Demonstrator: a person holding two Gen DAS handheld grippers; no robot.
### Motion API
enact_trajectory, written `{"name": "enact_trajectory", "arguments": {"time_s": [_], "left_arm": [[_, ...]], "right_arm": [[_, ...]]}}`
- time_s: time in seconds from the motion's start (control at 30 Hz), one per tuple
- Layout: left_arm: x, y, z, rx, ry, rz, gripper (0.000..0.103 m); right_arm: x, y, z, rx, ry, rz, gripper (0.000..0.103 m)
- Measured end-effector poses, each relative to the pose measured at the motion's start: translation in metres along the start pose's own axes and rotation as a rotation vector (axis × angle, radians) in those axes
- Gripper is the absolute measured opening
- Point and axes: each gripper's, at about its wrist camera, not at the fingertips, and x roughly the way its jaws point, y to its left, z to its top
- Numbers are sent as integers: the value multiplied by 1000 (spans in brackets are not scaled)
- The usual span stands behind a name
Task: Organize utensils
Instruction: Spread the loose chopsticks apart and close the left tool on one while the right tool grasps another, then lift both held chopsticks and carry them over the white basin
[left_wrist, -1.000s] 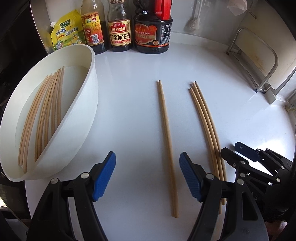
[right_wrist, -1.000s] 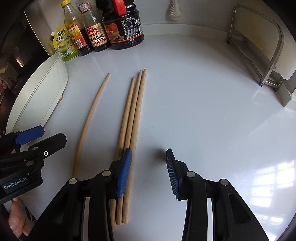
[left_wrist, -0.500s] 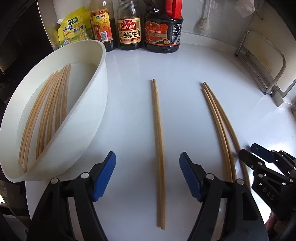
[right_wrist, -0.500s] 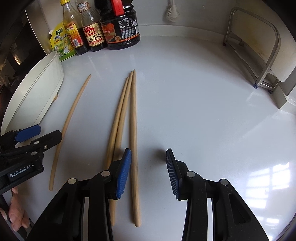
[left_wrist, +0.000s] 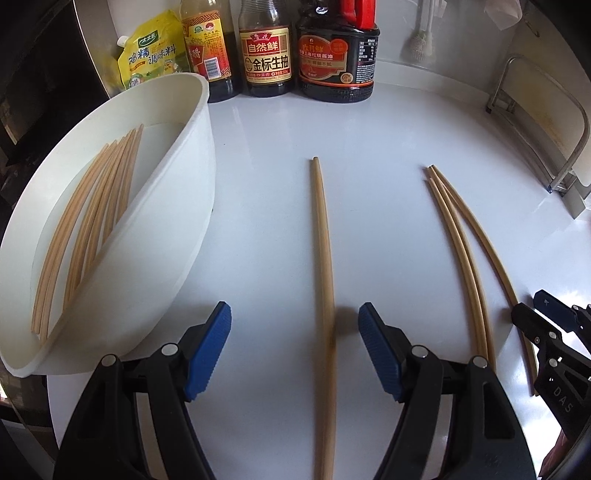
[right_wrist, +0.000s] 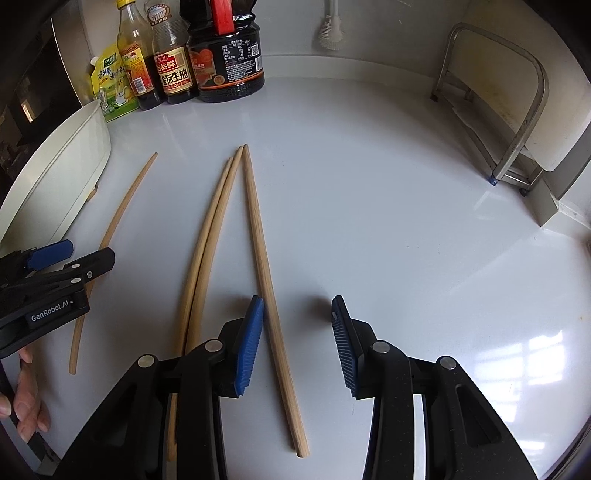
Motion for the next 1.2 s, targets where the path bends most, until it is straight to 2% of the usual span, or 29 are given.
{"name": "enact_trajectory", "arguments": {"time_s": [0.07,0.13,0.23,0.27,0.3,0.4,0.63,1.0,1.2], "left_arm": [[-2,-4,-2,12,-12,0,70],[-3,-6,-3,22,-23,-11,63],[-6,-12,-2,51,-28,-34,44],[-7,-14,-2,61,-27,-37,34],[-7,-16,-1,70,-24,-43,25],[-8,-18,-2,83,-11,-59,8],[-8,-15,-2,79,33,-81,7],[-33,-15,-2,111,27,-109,7],[-54,-10,2,118,-2,-122,7]], "right_arm": [[1,3,3,-20,-3,5,29],[2,6,4,-42,-8,9,24],[3,10,5,-65,-6,22,14],[3,11,6,-70,-3,26,11],[4,12,7,-75,0,28,9],[5,13,9,-76,5,30,7],[3,4,10,0,21,80,6],[-22,3,9,58,7,135,6],[-41,8,8,61,-11,152,6]]}}
